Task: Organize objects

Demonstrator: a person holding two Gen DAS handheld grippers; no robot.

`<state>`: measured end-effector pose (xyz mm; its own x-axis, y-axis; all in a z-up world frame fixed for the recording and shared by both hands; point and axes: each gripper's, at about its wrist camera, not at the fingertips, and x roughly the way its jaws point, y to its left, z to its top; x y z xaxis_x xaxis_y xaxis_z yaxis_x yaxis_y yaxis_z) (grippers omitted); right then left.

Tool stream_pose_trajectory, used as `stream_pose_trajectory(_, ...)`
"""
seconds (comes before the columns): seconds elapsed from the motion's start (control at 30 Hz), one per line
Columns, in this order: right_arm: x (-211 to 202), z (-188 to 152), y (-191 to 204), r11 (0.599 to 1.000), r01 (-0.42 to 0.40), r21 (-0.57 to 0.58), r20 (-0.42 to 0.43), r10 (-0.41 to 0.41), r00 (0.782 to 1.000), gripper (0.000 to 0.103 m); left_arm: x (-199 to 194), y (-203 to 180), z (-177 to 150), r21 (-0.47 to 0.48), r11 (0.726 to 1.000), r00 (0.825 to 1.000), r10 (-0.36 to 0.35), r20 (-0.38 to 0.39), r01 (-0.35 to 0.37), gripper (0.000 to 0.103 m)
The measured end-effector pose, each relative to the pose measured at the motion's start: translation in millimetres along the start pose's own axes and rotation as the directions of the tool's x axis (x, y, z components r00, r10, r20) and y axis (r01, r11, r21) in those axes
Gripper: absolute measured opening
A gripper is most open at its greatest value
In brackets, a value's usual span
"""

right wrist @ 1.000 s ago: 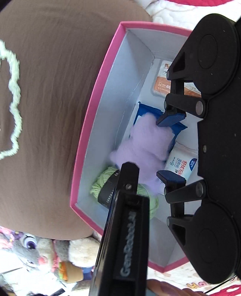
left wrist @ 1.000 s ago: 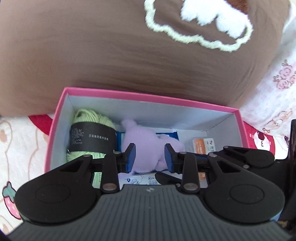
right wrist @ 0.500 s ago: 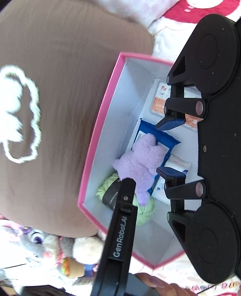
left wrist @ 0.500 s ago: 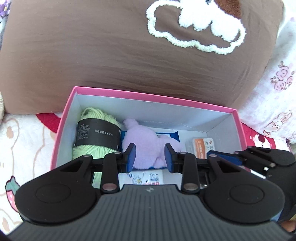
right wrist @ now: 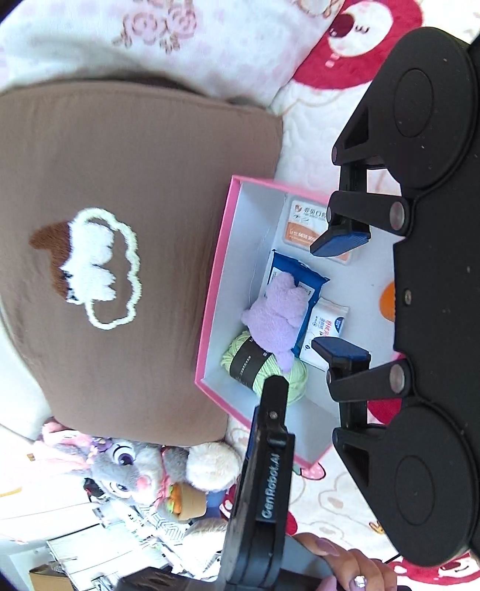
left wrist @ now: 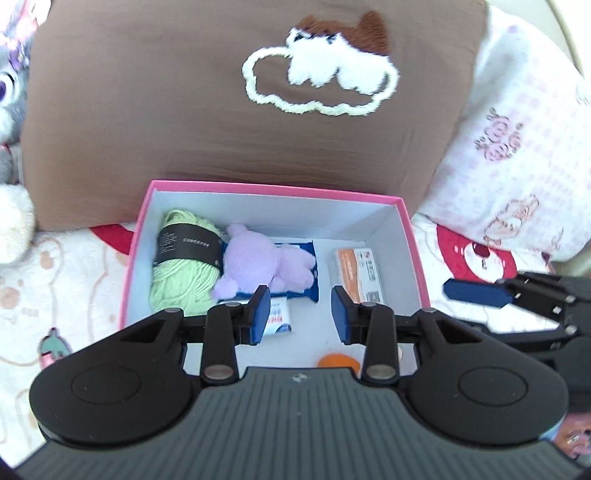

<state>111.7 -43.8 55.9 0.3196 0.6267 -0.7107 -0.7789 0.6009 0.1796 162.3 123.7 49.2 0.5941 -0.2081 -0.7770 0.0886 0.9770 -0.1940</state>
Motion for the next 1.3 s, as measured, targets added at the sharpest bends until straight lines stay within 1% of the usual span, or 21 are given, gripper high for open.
stream_pose_trajectory(0.07, -14.4, -2.4, 5.1, 1.000, 0.000, 0.001, 0.012, 0.000, 1.000, 0.056, -13.1, -9.8, -5.4, 0.035, 0.999, 1.000, 0.014, -0.006, -0.014, 0.035)
stream_pose_trajectory(0.13, -29.9, -5.9, 10.6, 1.000, 0.007, -0.001, 0.023, -0.007, 1.000, 0.060, -24.7, -17.3, -11.2, 0.043, 0.999, 1.000, 0.008, -0.017, -0.007, 0.036)
stream_pose_trajectory(0.23, -48.0, -13.6, 17.1, 1.000, 0.030, -0.001, 0.033, -0.030, 0.999, 0.065, -42.2, -24.8, -25.2, 0.026, 0.999, 1.000, -0.021, -0.004, 0.021, 0.043)
stream_pose_trajectory(0.27, -53.1, -17.1, 18.4, 0.999, 0.043, 0.003, 0.034, -0.043, 0.998, 0.067, -46.8, -26.3, -31.9, 0.012, 1.000, 1.000, -0.021, -0.006, 0.021, 0.043)
stream_pose_trajectory(0.4, -72.2, -32.7, 20.7, 0.998, 0.062, 0.020, 0.028, -0.062, 0.998, 0.068, -59.3, -28.9, -54.3, -0.023, 0.999, 0.999, -0.027, -0.040, 0.027, 0.043)
stream_pose_trajectory(0.57, -95.3, -49.7, 19.9, 0.995, 0.088, 0.039, 0.029, -0.089, 0.996, 0.069, -82.2, -43.6, -78.1, 0.029, 0.999, 0.998, 0.042, -0.045, -0.041, 0.049)
stream_pose_trajectory(0.7, -110.9, -64.9, 19.6, 0.991, 0.131, 0.038, 0.029, -0.132, 0.991, 0.072, -97.2, -50.6, -88.4, 0.045, 0.999, 0.998, 0.032, -0.052, -0.030, 0.054)
stream_pose_trajectory(0.83, -120.1, -79.5, 14.6, 0.984, 0.166, 0.066, 0.015, -0.167, 0.986, 0.074, -101.5, -55.9, -98.5, 0.037, 0.999, 0.998, 0.037, -0.046, -0.036, 0.060)
stream_pose_trajectory(0.97, -124.6, -93.4, 9.2, 0.977, 0.183, 0.105, 0.009, -0.185, 0.983, 0.076, -98.7, -60.0, -110.4, 0.026, 0.999, 0.998, 0.035, -0.054, -0.034, 0.060)
stream_pose_trajectory(1.03, -124.6, -98.9, 7.5, 0.974, 0.194, 0.116, 0.005, -0.196, 0.981, 0.078, -99.2, -64.2, -116.8, 0.030, 0.998, 0.997, 0.049, -0.053, -0.047, 0.061)
stream_pose_trajectory(1.07, -124.0, -101.1, 7.5, 0.972, 0.204, 0.114, 0.001, -0.206, 0.979, 0.080, -100.4, -67.4, -120.1, 0.042, 0.998, 0.997, 0.056, -0.050, -0.054, 0.063)
stream_pose_trajectory(1.13, -121.9, -105.7, 9.4, 0.967, 0.239, 0.094, -0.006, -0.239, 0.971, 0.081, -101.5, -72.5, -124.7, 0.060, 0.997, 0.997, 0.050, -0.054, -0.047, 0.069)
stream_pose_trajectory(1.2, -118.9, -110.4, 10.6, 0.962, 0.261, 0.080, -0.024, -0.259, 0.965, 0.081, -101.1, -74.6, -128.5, 0.055, 0.998, 0.997, 0.039, -0.066, -0.036, 0.069)
stream_pose_trajectory(1.3, -117.9, -117.0, 9.3, 0.960, 0.265, 0.094, -0.036, -0.262, 0.964, 0.081, -99.6, -75.0, -135.2, 0.055, 0.998, 0.996, 0.040, -0.074, -0.036, 0.071)
